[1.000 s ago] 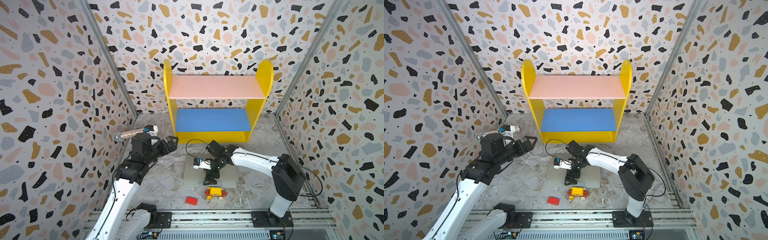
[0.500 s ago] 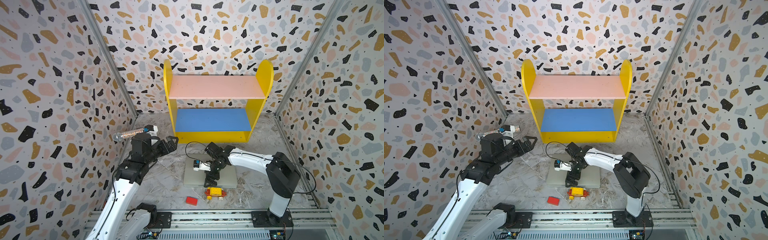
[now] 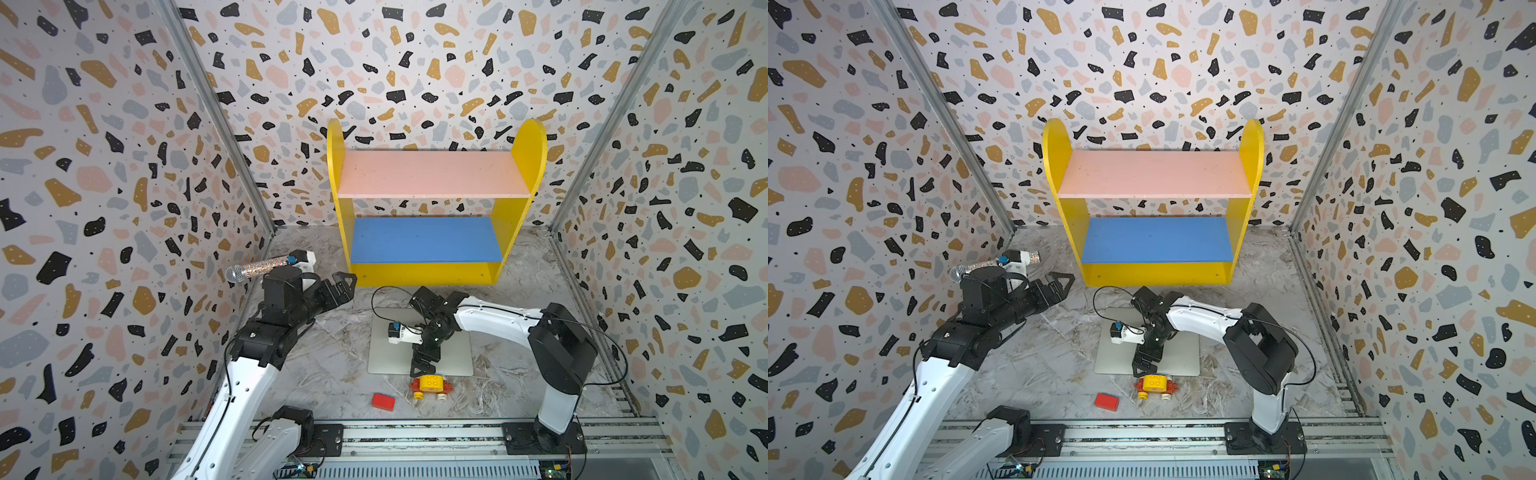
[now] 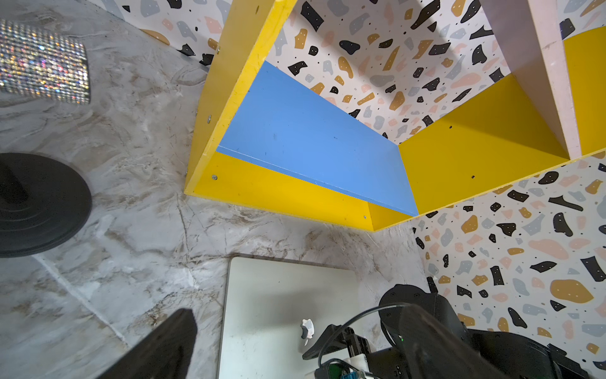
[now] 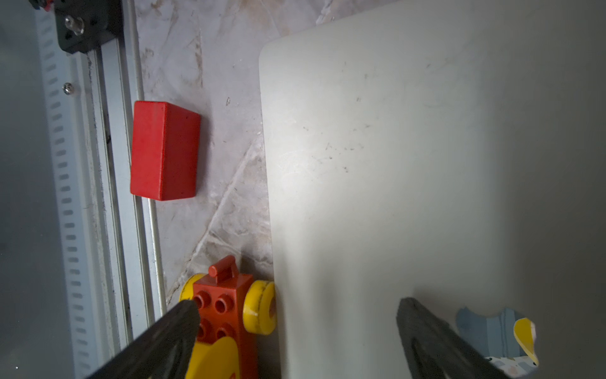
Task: Close the laptop lid and set it aside
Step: Close the lid of the laptop.
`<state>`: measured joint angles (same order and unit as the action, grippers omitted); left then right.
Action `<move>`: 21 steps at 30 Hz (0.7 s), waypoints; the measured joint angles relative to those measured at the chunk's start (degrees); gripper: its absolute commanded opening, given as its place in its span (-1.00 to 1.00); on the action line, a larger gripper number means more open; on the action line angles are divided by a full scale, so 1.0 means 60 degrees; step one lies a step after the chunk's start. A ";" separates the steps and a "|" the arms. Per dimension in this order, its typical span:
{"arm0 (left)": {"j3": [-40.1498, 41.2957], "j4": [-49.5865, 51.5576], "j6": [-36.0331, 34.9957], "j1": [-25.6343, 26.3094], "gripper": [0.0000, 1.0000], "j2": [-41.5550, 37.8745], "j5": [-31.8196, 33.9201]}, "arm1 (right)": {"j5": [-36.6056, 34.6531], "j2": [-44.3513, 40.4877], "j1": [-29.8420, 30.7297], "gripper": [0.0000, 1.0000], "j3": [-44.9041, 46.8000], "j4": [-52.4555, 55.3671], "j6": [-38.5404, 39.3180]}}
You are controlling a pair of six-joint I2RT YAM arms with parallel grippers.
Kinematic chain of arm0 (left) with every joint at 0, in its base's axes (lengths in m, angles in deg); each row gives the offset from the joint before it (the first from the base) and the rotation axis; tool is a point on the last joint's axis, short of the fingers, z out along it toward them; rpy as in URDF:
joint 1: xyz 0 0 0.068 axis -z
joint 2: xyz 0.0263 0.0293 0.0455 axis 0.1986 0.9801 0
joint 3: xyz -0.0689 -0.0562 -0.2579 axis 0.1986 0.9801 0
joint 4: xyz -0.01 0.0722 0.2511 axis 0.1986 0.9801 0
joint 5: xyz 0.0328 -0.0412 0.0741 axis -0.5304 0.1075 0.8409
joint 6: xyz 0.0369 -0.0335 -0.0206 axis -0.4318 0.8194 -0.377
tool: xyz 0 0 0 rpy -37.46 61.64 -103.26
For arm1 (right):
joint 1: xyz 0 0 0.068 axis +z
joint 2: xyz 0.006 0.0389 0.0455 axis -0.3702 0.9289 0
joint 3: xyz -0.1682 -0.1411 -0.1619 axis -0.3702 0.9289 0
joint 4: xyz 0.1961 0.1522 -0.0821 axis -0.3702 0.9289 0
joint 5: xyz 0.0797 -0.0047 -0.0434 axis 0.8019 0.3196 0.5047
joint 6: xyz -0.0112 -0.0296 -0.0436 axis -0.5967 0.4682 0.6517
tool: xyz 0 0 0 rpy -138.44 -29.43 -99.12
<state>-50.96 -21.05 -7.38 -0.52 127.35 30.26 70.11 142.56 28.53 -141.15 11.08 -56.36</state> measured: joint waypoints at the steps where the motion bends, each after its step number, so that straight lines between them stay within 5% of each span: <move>1: 0.0000 0.0000 0.0000 0.0000 0.99 0.0000 0.0000 | -0.0004 0.0000 0.0000 1.00 0.0000 0.0004 -0.0004; 21: 0.0000 0.0270 0.0000 0.0004 0.99 0.0732 -0.0433 | -0.1129 -0.0342 0.0000 0.99 -0.0018 -0.0339 -0.0488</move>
<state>-50.96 -19.43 -7.38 -0.49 131.75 27.66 63.33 140.51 28.53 -141.26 9.05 -59.29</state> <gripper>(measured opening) 0.997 0.994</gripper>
